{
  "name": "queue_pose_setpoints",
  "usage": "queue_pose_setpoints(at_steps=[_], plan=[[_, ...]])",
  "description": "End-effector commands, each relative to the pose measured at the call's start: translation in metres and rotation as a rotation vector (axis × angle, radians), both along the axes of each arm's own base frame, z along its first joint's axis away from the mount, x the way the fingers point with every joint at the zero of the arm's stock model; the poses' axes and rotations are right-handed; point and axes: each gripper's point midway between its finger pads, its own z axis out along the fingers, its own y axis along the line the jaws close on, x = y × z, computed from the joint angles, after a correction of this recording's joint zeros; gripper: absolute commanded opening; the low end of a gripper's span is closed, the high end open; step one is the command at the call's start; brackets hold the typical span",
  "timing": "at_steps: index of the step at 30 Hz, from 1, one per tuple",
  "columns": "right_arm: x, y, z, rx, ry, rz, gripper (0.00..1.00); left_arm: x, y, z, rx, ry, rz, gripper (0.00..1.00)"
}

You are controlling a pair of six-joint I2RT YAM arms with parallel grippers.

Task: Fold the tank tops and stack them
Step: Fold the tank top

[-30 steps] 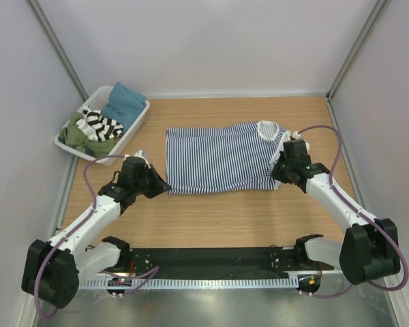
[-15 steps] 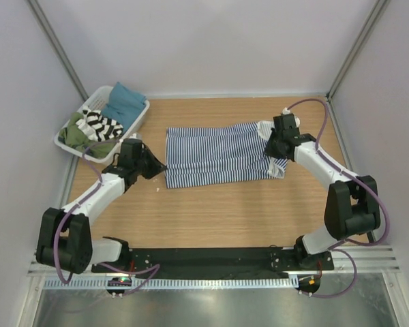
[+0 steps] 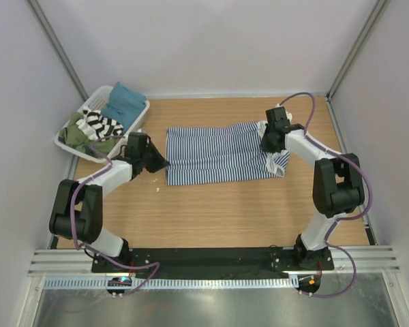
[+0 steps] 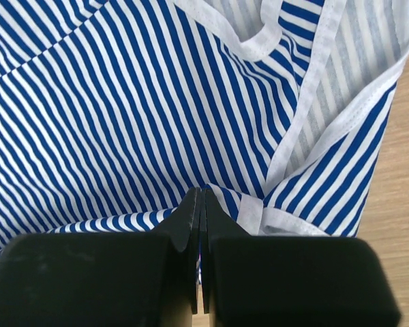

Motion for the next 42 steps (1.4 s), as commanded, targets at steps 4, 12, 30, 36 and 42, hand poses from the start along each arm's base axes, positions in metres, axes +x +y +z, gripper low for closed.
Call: queue_pose_setpoints(at_steps=[4, 12, 30, 36, 42], plan=[[0.035, -0.003, 0.007, -0.049, -0.056, -0.02, 0.01, 0.037, 0.0, 0.011, -0.024, -0.078, 0.019, 0.0], [0.052, -0.001, 0.01, -0.049, -0.07, -0.031, 0.01, 0.048, 0.0, 0.021, -0.035, -0.1, 0.024, 0.0], [0.048, -0.006, 0.048, -0.034, -0.212, -0.061, 0.58, 0.035, 0.015, 0.031, 0.033, -0.105, 0.01, 0.66], [-0.004, -0.007, 0.042, 0.008, -0.184, -0.016, 0.54, -0.007, 0.013, 0.021, 0.024, -0.061, -0.057, 0.66], [-0.038, -0.01, 0.022, 0.021, -0.162, 0.0, 0.55, -0.026, 0.015, 0.007, 0.034, -0.05, -0.067, 0.66]])
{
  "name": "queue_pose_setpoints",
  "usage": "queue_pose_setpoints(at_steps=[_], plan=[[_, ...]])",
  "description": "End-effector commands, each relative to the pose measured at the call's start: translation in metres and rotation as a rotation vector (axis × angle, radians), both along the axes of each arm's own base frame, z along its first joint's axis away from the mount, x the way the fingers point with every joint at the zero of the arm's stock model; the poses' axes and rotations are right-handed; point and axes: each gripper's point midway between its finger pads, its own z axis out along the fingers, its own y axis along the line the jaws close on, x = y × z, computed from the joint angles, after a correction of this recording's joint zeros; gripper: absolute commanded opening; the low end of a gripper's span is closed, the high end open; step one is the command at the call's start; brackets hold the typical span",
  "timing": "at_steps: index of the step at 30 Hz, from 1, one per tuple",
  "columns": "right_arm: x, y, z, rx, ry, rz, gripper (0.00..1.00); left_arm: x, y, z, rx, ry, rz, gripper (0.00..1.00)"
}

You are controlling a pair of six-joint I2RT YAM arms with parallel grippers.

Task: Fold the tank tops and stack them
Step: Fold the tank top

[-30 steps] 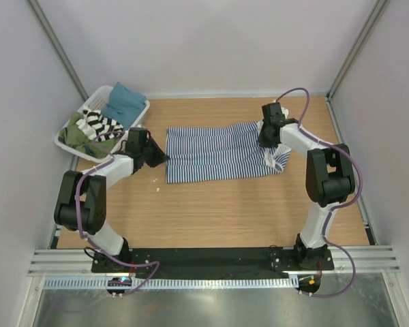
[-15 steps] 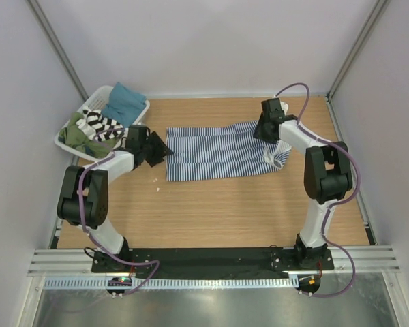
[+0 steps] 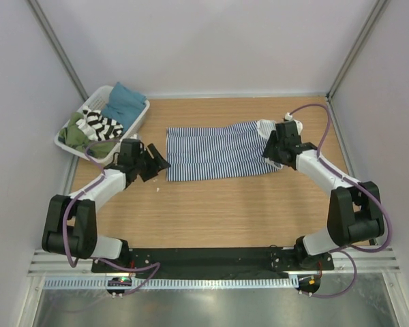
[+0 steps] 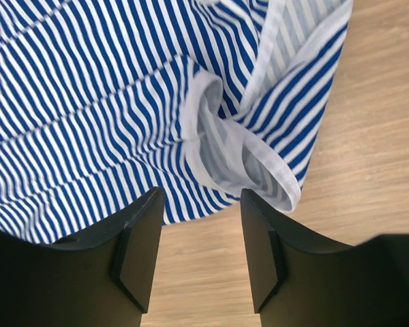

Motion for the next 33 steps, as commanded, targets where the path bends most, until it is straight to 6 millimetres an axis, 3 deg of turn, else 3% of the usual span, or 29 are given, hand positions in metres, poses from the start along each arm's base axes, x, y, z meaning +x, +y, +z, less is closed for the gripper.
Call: queue_pose_setpoints(at_steps=[1, 4, 11, 18, 26, 33], plan=[[-0.002, 0.003, -0.004, 0.016, -0.029, 0.016, 0.53, -0.01, -0.001, -0.006, 0.009, 0.004, -0.031, 0.66], [0.0, 0.004, -0.019, 0.006, 0.022, 0.016, 0.45, -0.01, -0.003, -0.011, 0.007, 0.014, -0.043, 0.66], [0.012, -0.027, -0.048, -0.154, 0.101, -0.111, 0.28, -0.008, -0.003, -0.025, 0.025, 0.044, -0.059, 0.64], [0.017, -0.024, -0.076, -0.154, 0.169, -0.112, 0.2, -0.007, -0.012, -0.045, 0.02, 0.085, -0.087, 0.58], [0.013, -0.022, -0.072, -0.136, 0.152, -0.102, 0.2, -0.005, -0.022, -0.051, 0.025, 0.091, -0.106, 0.56], [0.01, -0.018, -0.069, -0.114, 0.15, -0.087, 0.19, -0.011, -0.022, -0.069, 0.042, 0.125, -0.082, 0.28]])
